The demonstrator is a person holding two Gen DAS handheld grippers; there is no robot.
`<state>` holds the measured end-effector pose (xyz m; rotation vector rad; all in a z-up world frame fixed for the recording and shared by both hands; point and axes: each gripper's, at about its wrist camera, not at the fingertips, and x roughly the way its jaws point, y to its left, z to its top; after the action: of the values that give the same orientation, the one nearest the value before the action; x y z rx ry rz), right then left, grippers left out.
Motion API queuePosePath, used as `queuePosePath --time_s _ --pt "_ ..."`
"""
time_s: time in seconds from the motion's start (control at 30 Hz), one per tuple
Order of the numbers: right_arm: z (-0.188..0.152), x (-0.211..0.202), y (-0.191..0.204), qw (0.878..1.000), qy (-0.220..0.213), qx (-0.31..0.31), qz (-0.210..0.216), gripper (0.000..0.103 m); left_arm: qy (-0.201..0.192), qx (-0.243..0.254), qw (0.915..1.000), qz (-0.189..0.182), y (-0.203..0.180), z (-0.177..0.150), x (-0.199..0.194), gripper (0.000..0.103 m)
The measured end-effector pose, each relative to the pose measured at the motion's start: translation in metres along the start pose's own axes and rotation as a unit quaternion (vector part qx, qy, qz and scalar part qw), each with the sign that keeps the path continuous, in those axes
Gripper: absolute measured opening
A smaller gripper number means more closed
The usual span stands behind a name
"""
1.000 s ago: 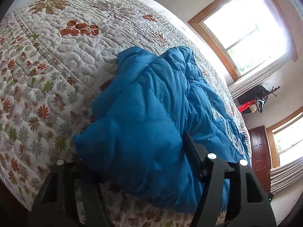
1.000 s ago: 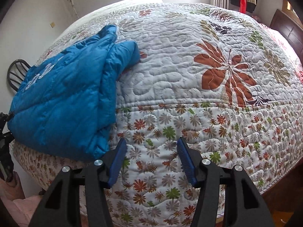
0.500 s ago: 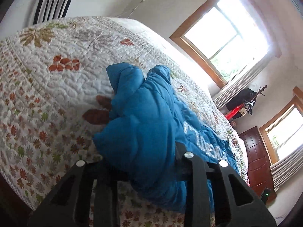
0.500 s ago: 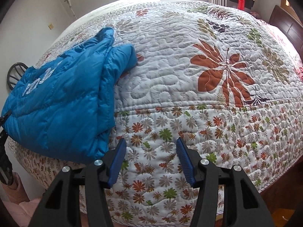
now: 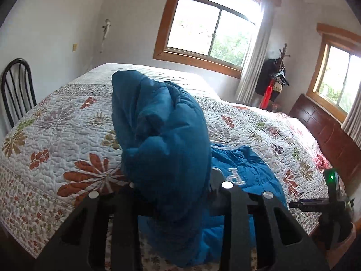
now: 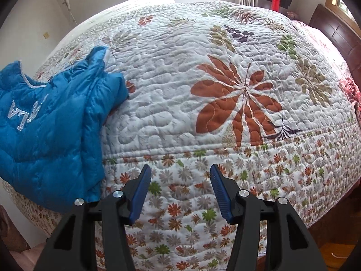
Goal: Fold large clothes
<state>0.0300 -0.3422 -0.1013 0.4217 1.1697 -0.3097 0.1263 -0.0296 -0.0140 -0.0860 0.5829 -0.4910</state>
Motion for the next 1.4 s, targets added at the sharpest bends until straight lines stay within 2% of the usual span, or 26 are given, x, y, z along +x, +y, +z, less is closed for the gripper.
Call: queuePosePath --time_s 0.27,0.37,0.47,0.57,0.77,0.9,0.93,1.1,1.2,1.3,1.4 --pt "0.011 0.014 0.004 1.000 0.011 -0.007 0.015 0.055 0.040 0.064 0.9961 -0.046 -0.057 -0.009 0.033 0.033" --pt "0.009 0.022 0.001 1.000 0.019 -0.004 0.024 0.055 0.074 0.092 0.9915 -0.054 -0.077 -0.024 0.058 0.036" --pt "0.008 0.024 0.001 1.000 0.016 -0.004 0.025 0.056 0.132 0.109 0.9826 -0.070 -0.091 -0.043 0.091 0.040" --pt "0.008 0.025 0.002 1.000 0.015 -0.008 0.023 0.057 0.141 0.120 0.9805 -0.067 -0.095 -0.053 0.099 0.043" --pt "0.007 0.028 0.002 1.000 0.014 -0.006 0.024 0.057 0.148 0.105 0.9799 -0.082 -0.087 -0.049 0.093 0.048" --pt "0.008 0.027 0.002 1.000 0.015 -0.003 0.027 0.057 0.151 0.099 0.9760 -0.122 -0.089 -0.043 0.077 0.071" --pt "0.008 0.026 0.001 0.999 0.015 -0.002 0.028 0.057 0.150 0.099 0.9753 -0.129 -0.087 -0.040 0.071 0.073" --pt "0.009 0.018 0.002 0.999 0.013 -0.002 0.031 0.057 0.160 0.065 0.9690 -0.176 -0.065 -0.029 0.041 0.078" --pt "0.009 0.006 0.011 1.000 0.003 -0.011 0.028 0.057 0.146 0.035 0.9673 -0.204 -0.043 -0.017 0.017 0.080" --pt "0.011 -0.012 0.023 0.999 -0.017 -0.024 0.029 0.057 0.117 -0.006 0.9711 -0.208 -0.009 -0.004 0.002 0.085" --pt "0.013 -0.030 0.038 0.998 -0.035 -0.039 0.035 0.057 0.111 -0.056 0.9774 -0.171 0.030 0.007 0.009 0.085"
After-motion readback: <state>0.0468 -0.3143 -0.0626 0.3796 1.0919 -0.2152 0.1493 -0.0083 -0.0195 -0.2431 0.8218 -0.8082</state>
